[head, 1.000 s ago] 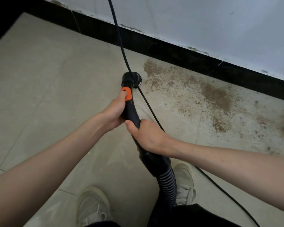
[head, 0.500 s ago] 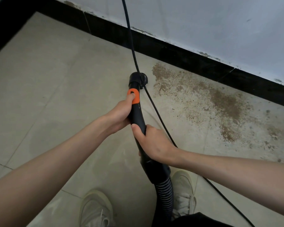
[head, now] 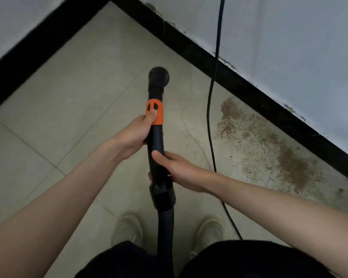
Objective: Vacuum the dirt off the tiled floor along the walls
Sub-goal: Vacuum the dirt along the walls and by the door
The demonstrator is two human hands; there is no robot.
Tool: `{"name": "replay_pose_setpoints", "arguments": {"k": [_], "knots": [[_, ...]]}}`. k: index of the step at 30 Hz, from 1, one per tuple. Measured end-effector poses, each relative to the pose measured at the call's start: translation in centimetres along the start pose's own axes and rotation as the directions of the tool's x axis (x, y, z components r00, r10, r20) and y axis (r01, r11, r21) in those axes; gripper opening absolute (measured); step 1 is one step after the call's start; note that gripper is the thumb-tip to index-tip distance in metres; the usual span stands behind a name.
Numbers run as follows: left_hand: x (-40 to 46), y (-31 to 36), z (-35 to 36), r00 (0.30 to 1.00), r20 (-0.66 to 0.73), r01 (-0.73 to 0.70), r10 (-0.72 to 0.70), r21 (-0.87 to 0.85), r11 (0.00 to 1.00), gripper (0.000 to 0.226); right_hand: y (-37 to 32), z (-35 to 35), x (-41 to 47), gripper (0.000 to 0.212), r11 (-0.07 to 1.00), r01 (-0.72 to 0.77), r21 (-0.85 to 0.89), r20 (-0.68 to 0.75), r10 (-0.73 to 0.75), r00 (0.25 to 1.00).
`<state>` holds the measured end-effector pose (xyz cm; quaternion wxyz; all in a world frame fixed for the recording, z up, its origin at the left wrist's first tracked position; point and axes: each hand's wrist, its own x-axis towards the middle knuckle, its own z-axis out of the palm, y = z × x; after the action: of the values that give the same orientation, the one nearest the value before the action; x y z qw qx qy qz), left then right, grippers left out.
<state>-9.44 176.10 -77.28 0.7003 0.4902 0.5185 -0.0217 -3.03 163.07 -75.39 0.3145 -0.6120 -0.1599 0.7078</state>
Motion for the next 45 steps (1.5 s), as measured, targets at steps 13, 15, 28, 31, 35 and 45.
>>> {"name": "replay_pose_setpoints", "arguments": {"k": [13, 15, 28, 31, 35, 45], "knots": [[-19.2, 14.2, -1.3, 0.98, -0.195, -0.052, 0.032, -0.097, 0.994, 0.035, -14.2, 3.8, -15.5, 0.043, 0.985, -0.051, -0.167, 0.085, 0.066, 0.994], [-22.3, 16.1, -1.0, 0.972, -0.229, -0.074, 0.045, -0.122, 0.99, 0.036, -16.0, 3.9, -18.1, 0.039, 0.988, -0.049, -0.146, 0.093, 0.064, 0.994], [-35.7, 20.7, 3.3, 0.943, -0.282, -0.194, 0.176, -0.039, 0.98, 0.029, -21.1, 5.5, -30.5, 0.04, 0.994, 0.044, 0.096, 0.038, -0.048, 0.998], [-38.4, 20.0, 4.0, 0.94, -0.267, -0.219, 0.21, -0.004, 0.976, 0.024, -19.8, 6.6, -32.8, 0.036, 0.991, 0.067, 0.119, 0.002, -0.068, 0.998], [-42.4, 19.2, 5.2, 0.942, -0.237, -0.246, 0.24, 0.002, 0.969, 0.025, -18.0, 8.2, -36.6, 0.034, 0.985, 0.104, 0.137, -0.048, -0.098, 0.994], [-48.4, 19.4, 8.5, 0.93, -0.181, -0.323, 0.319, 0.005, 0.946, 0.027, -16.9, 8.9, -43.7, 0.025, 0.967, 0.155, 0.201, -0.107, -0.136, 0.985]]}}
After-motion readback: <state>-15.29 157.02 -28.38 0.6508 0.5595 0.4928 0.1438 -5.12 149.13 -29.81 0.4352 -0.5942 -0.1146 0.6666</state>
